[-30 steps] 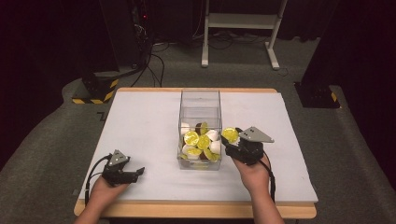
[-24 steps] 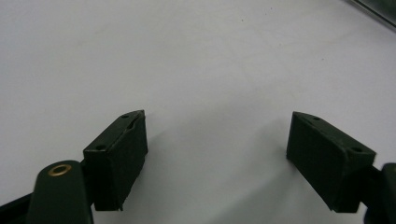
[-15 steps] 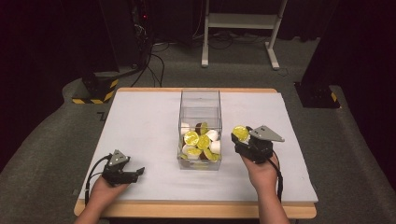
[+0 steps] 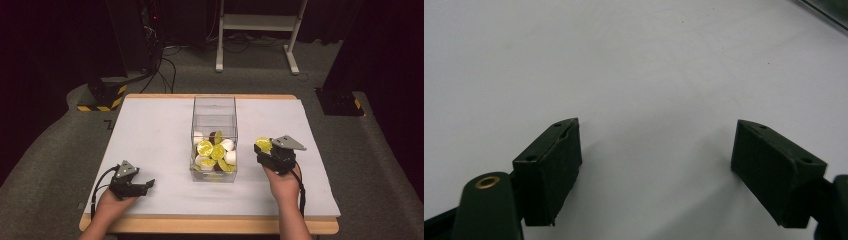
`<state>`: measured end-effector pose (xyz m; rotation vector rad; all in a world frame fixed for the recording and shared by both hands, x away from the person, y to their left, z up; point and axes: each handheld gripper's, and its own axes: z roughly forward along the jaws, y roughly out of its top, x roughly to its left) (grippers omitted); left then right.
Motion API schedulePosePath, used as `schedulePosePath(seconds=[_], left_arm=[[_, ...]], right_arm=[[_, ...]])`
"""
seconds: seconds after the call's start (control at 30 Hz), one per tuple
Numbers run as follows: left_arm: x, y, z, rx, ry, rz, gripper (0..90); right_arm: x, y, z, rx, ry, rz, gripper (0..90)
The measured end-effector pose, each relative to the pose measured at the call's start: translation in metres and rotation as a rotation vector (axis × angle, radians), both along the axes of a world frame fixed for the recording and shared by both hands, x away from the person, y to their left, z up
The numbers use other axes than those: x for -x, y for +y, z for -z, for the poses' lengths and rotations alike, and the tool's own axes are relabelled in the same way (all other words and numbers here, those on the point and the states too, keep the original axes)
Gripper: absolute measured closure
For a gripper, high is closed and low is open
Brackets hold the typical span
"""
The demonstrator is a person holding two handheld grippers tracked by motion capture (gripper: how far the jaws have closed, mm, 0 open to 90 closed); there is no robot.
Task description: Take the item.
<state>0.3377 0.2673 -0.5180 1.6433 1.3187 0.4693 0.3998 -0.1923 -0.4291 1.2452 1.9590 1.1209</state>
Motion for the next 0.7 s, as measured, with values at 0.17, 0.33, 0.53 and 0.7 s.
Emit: schedulePosePath(seconds=[0.17,0.33,0.53,0.7], left_arm=[[0.000,-0.001,0.000,0.002,-0.003,-0.005,20.4],[0.000,-0.001,0.000,0.002,-0.003,-0.005,20.4],[0.000,-0.001,0.000,0.001,-0.003,-0.004,20.5],[0.000,-0.001,0.000,-0.001,-0.004,-0.004,20.5]], right_arm=[[-0.010,-0.002,0.010,0.018,0.029,0.017,38.0],[-0.020,-0.005,0.015,0.025,0.049,0.053,38.1],[-0.036,-0.012,0.021,0.043,0.077,0.089,38.1],[-0.046,-0.016,0.021,0.038,0.086,0.100,38.1]])
